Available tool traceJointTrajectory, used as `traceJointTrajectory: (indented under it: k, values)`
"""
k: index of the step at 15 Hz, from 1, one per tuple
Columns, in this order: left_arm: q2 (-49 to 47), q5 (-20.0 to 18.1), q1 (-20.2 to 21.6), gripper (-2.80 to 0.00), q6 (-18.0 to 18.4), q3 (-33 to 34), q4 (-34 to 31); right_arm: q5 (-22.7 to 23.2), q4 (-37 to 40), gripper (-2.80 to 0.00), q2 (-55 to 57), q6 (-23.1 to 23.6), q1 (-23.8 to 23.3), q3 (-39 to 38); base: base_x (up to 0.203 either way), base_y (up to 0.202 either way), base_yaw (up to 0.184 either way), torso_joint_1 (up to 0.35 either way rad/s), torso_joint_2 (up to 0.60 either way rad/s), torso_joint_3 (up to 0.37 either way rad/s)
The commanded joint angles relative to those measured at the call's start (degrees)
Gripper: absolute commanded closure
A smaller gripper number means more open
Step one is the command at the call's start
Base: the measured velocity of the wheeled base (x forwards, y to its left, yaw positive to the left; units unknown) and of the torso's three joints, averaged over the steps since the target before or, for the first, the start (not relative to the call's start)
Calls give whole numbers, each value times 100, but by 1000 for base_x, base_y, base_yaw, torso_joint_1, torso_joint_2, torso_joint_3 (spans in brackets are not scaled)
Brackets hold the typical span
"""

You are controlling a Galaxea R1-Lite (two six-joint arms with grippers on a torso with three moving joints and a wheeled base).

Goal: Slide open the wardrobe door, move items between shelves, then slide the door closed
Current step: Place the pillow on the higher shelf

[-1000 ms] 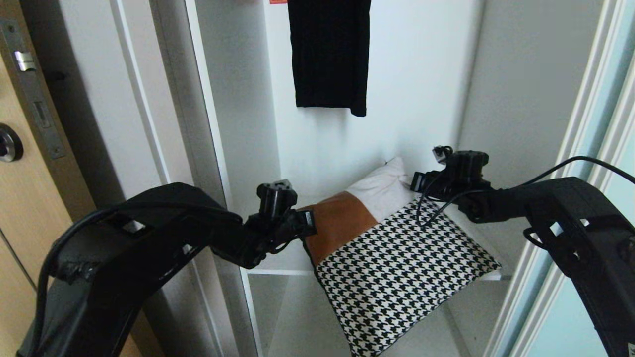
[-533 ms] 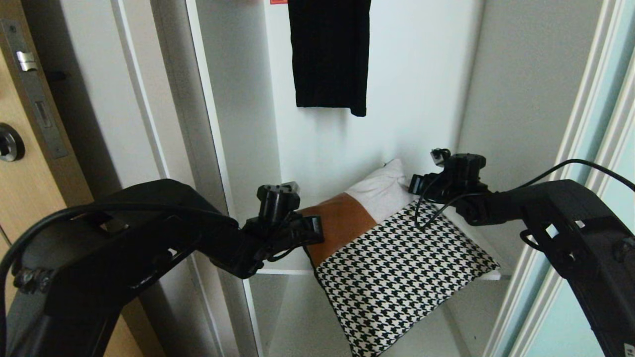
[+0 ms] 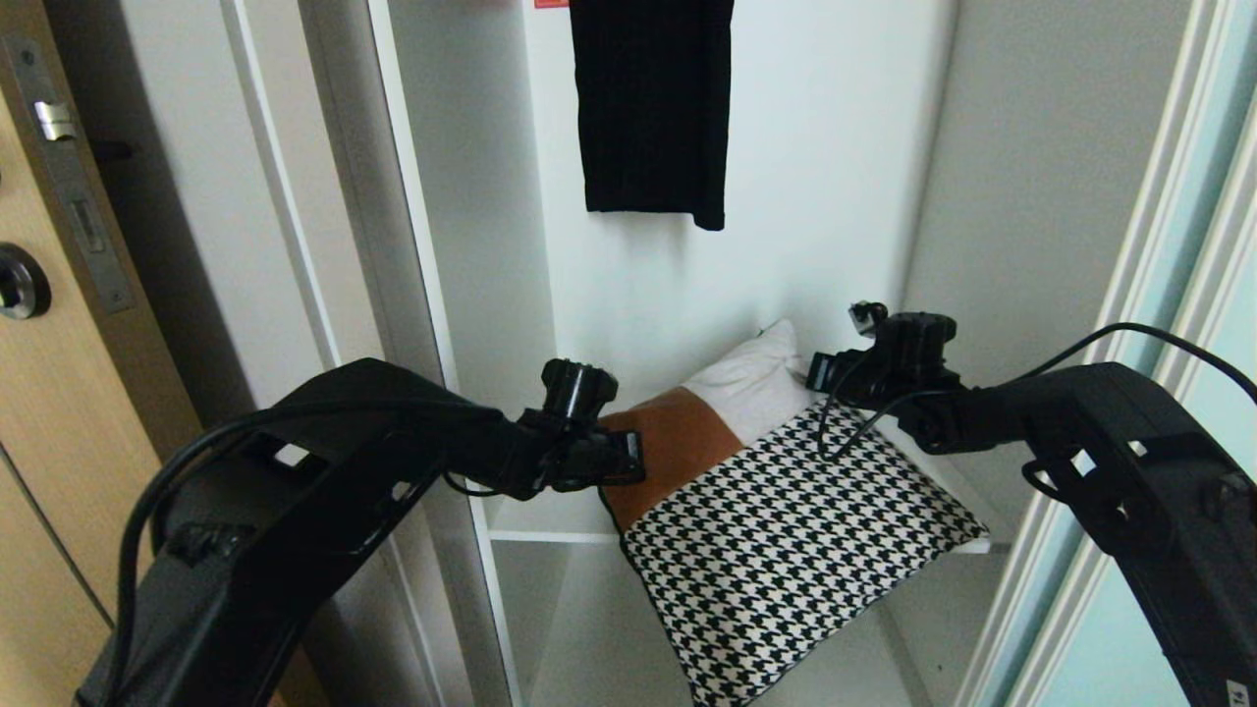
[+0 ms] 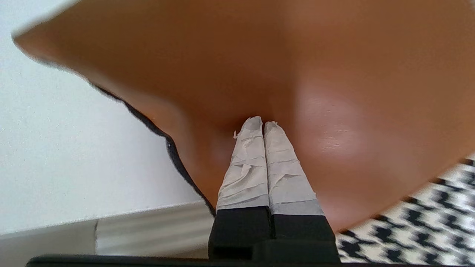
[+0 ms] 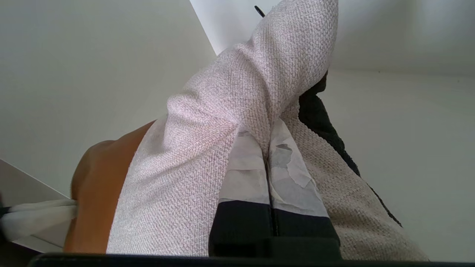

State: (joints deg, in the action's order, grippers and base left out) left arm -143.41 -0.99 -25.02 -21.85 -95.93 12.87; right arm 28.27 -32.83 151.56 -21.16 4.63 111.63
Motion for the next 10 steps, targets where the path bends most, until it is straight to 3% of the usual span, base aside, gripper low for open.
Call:
traceJointTrajectory:
  k: [1, 3, 6, 10]
  values:
    - [-521, 25, 48, 0, -24, -759, -923, 21, -13, 0, 57, -11, 3, -1, 0, 0, 0, 0, 0, 0]
    - [-700, 54, 107, 0, -22, -1148, -1286, 14, 2, 0, 93, 7, 11, -10, 0, 0, 0, 0, 0, 0]
    - [-1023, 547, 234, 0, 40, -1525, -1340, -58, -4, 0, 101, 16, 20, -18, 0, 0, 0, 0, 0, 0]
    - [-1084, 547, 226, 0, 77, -1525, -1287, -190, -4, 0, 137, 46, 117, -54, 0, 0, 0, 0, 0, 0]
